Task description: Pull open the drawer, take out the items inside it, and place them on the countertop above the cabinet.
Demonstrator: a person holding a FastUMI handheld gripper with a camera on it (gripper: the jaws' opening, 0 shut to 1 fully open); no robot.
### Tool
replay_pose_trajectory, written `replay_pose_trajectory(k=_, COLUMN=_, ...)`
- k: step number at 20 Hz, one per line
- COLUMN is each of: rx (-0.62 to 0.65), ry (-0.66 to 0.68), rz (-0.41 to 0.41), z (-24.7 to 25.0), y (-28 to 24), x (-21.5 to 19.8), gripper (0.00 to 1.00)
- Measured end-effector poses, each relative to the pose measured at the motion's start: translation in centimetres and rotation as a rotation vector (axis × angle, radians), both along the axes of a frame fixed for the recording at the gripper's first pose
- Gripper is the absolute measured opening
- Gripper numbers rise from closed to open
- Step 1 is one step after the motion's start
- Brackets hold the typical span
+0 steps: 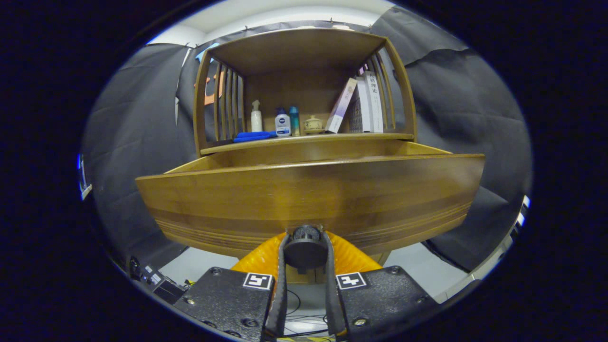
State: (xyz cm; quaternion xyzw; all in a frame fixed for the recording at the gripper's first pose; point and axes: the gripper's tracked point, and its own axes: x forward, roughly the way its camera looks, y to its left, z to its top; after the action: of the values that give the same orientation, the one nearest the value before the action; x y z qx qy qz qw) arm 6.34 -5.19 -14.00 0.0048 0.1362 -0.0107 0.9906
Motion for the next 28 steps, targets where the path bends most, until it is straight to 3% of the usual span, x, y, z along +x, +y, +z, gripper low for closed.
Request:
replay_pose_trajectory(k=9, rx=0.027, ry=0.09, rz=0.004, z=-0.5, y=0.1, x=-1.1, gripper=0.36)
replay_pose_trajectory(k=12, rx=0.078, ry=0.123, rz=0.014, z=0.9, y=-0.4, x=-3.1, gripper=0.68)
replay_pose_trajectory(k=15, rx=0.035, ry=0.114, rz=0.012, z=4.3, y=-2.3, x=-4.2, gripper=0.99)
replay_pose_trajectory(k=20, rx=0.004, ry=0.097, rz=0.027, z=11.4, y=-4.4, x=-3.0, gripper=0.99)
replay_pose_trajectory(k=24, rx=-0.017, ry=0.132, rz=0.03, z=14.9, y=-4.4, x=1.2, gripper=0.99)
replay_pose_trajectory(k=28, rx=0.007, ry=0.257, rz=0.05, z=16.3, y=-2.7, x=6.5, gripper=0.99)
